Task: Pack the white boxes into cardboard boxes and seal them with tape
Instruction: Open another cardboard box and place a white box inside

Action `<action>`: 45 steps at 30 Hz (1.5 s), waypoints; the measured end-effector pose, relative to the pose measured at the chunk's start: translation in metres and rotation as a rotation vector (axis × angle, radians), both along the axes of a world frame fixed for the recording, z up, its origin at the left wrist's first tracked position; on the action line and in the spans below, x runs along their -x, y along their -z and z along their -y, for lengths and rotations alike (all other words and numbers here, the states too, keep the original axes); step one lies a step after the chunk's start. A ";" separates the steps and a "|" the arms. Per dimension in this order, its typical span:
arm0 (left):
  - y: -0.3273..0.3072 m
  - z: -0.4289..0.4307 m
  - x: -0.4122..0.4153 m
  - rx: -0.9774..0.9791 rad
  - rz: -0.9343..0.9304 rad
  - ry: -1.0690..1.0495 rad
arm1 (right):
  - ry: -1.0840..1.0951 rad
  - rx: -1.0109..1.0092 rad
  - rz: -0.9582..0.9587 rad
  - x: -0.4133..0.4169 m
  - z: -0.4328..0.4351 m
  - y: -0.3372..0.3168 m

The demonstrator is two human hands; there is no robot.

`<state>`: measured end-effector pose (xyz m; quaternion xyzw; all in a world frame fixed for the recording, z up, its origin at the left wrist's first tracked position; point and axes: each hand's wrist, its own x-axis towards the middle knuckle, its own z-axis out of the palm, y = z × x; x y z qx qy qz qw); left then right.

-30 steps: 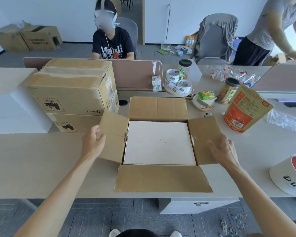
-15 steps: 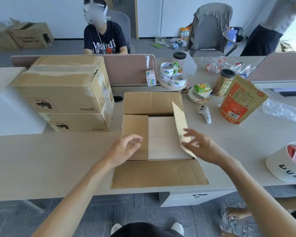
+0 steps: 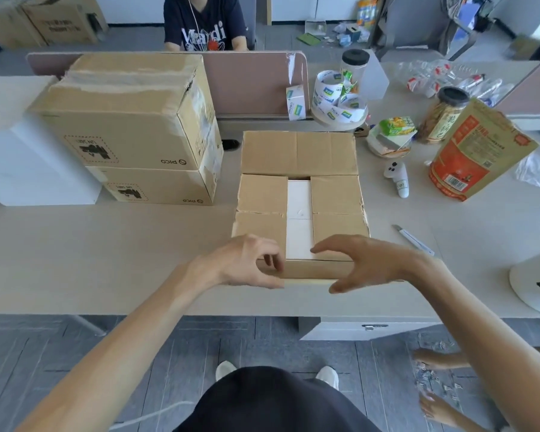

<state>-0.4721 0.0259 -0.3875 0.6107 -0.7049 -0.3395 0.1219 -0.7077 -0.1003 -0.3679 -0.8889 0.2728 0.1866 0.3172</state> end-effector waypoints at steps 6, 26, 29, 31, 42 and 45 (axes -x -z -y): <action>-0.006 0.028 -0.022 0.350 0.138 -0.219 | 0.215 0.264 0.318 -0.009 0.039 -0.001; 0.047 0.175 -0.091 -0.100 -0.426 -0.920 | 1.025 -0.243 0.449 -0.042 0.161 0.065; 0.048 0.178 -0.104 -0.115 -0.619 -1.098 | 1.131 -0.304 0.565 -0.047 0.161 0.064; 0.045 0.174 -0.109 -0.107 -0.707 -1.140 | 1.210 -0.341 0.626 -0.047 0.161 0.067; 0.049 0.127 -0.099 -0.006 0.096 -0.519 | 0.755 0.134 0.267 -0.035 0.148 0.070; 0.063 0.116 -0.065 0.129 0.281 -0.327 | 0.454 0.413 0.131 -0.051 0.132 0.079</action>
